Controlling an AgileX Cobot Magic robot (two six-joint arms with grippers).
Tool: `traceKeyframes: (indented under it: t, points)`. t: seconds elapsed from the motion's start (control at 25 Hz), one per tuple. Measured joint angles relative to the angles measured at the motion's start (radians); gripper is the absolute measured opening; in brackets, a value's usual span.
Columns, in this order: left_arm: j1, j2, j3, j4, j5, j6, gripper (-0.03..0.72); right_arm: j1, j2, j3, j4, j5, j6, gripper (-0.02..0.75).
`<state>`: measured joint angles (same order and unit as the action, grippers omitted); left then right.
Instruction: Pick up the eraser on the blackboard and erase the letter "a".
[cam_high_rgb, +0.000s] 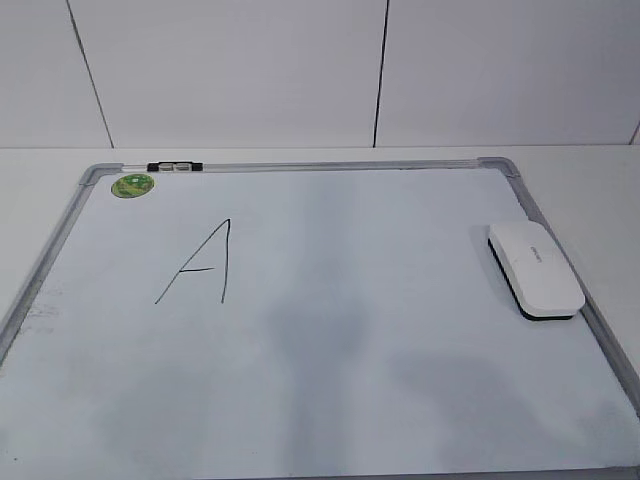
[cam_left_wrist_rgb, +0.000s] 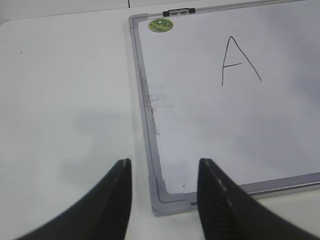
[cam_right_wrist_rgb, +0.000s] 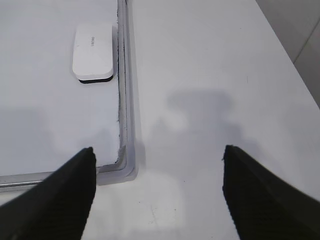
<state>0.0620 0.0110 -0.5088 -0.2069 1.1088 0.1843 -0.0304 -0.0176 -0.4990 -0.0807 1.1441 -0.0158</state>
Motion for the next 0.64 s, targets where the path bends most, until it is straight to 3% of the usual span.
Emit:
traceKeyframes:
  t: [0.64]
  points:
    - [0.000, 0.000, 0.000, 0.000, 0.000, 0.000, 0.306, 0.000, 0.000, 0.000, 0.000, 0.000, 0.000, 0.594]
